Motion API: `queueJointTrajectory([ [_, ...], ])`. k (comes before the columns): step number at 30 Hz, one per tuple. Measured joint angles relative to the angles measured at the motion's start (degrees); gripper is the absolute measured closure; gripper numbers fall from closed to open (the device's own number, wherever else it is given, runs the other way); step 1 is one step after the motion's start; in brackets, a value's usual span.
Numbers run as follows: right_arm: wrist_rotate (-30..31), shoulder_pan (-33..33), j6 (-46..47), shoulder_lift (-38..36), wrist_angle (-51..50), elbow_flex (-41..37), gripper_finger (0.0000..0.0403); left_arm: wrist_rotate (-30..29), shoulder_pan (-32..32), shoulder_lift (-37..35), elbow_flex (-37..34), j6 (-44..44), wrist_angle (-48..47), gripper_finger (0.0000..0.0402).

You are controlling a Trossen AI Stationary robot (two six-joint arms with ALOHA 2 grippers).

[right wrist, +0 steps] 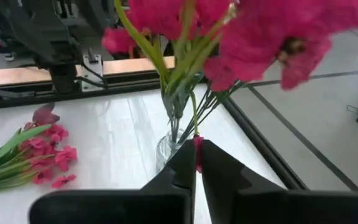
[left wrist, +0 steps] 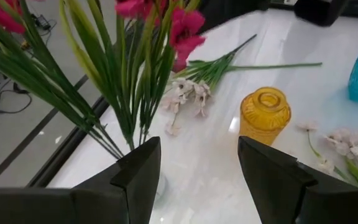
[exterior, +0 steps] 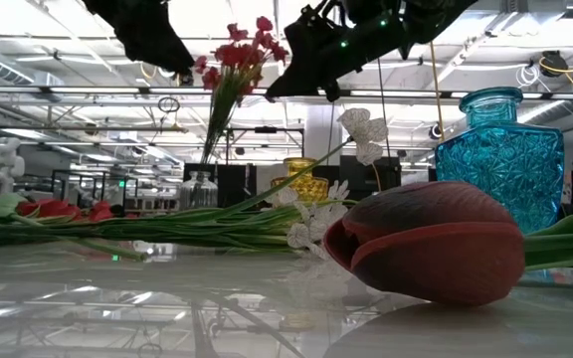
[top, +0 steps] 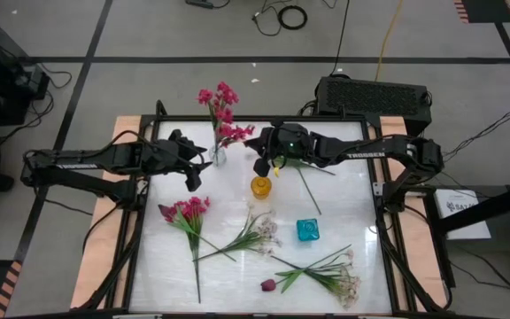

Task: Sort flowers into vase by color
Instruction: Put the right pink flower into the transparent vase, then put the middle red flower into the blue vase

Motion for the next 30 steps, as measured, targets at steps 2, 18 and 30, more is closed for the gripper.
queueJointTrajectory([
  [2, 0.24, -0.08, -0.02, -0.05, 0.38, 0.0, 0.0389, -0.02, 0.0, 0.0, 0.0, -0.02, -0.72, 0.0181],
  [18, -1.44, -3.46, 1.67, -11.28, -11.83, 0.0, 0.0137, -0.03, -0.08, 0.0, 0.0, -0.41, -1.93, 0.0181],
  [30, 2.79, 2.69, 5.8, -17.08, -35.7, -0.02, 0.0089, 6.13, -9.94, 0.33, -2.42, -23.46, -10.14, 0.0181],
])
